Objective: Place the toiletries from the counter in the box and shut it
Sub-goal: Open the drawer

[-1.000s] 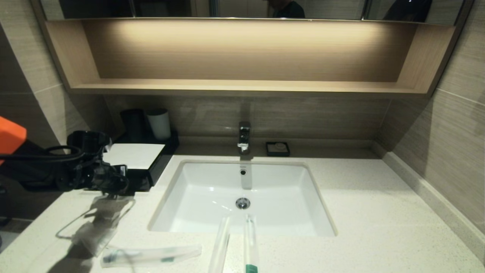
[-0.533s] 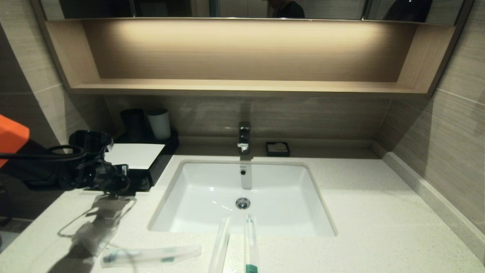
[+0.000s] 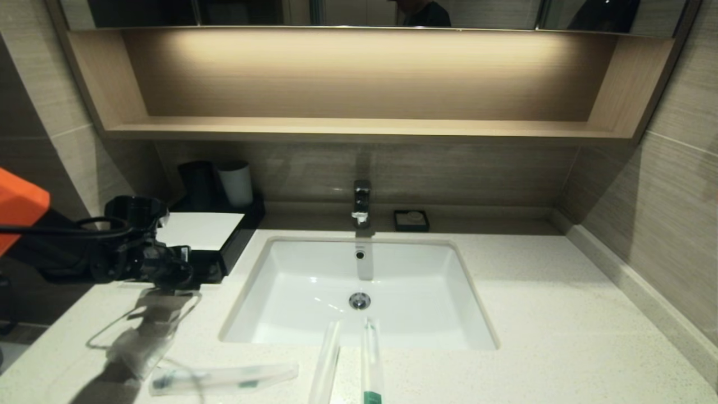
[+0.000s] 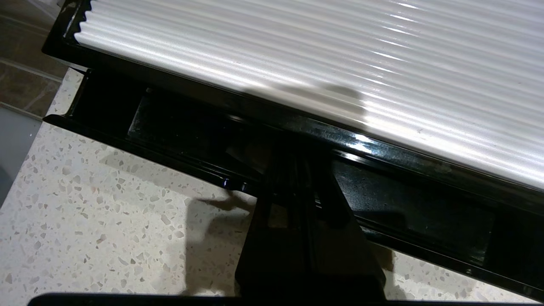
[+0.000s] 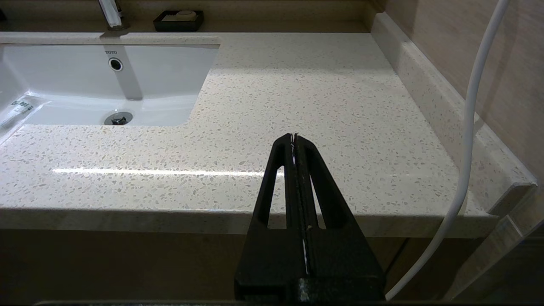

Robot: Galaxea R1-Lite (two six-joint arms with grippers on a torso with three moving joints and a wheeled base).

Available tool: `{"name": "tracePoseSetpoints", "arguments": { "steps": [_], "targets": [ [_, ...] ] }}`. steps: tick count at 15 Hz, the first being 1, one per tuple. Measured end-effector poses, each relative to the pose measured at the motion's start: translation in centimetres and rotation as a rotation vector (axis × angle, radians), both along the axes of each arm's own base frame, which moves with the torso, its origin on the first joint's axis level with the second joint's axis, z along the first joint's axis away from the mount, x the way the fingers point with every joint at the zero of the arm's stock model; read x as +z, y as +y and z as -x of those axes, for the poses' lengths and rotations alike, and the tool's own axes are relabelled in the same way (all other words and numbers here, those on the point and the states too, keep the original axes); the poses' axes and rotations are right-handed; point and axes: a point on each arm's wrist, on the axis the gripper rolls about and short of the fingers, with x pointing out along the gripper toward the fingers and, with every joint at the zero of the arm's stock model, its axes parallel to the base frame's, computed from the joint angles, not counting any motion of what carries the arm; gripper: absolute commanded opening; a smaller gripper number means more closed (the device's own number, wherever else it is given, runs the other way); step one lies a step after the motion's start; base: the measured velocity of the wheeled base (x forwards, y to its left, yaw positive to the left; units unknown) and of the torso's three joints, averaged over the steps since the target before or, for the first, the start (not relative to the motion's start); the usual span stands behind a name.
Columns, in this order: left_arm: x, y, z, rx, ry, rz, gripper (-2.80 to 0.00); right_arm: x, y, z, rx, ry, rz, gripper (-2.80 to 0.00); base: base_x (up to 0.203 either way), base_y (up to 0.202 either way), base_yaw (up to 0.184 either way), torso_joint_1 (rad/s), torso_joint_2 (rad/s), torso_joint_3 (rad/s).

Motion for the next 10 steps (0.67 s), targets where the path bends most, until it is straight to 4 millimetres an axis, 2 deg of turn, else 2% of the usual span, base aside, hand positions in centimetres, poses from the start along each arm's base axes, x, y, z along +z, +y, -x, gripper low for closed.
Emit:
{"name": "tracePoseSetpoints", "arguments": {
  "steps": [10],
  "targets": [
    [0.14,-0.03,0.1,0.0,0.024,0.003,-2.8,0.0,0.0,0.0,0.0,0.0,0.0,-2.8,0.0,0.0,0.0,0.0,0.0,0.0]
  ]
}}
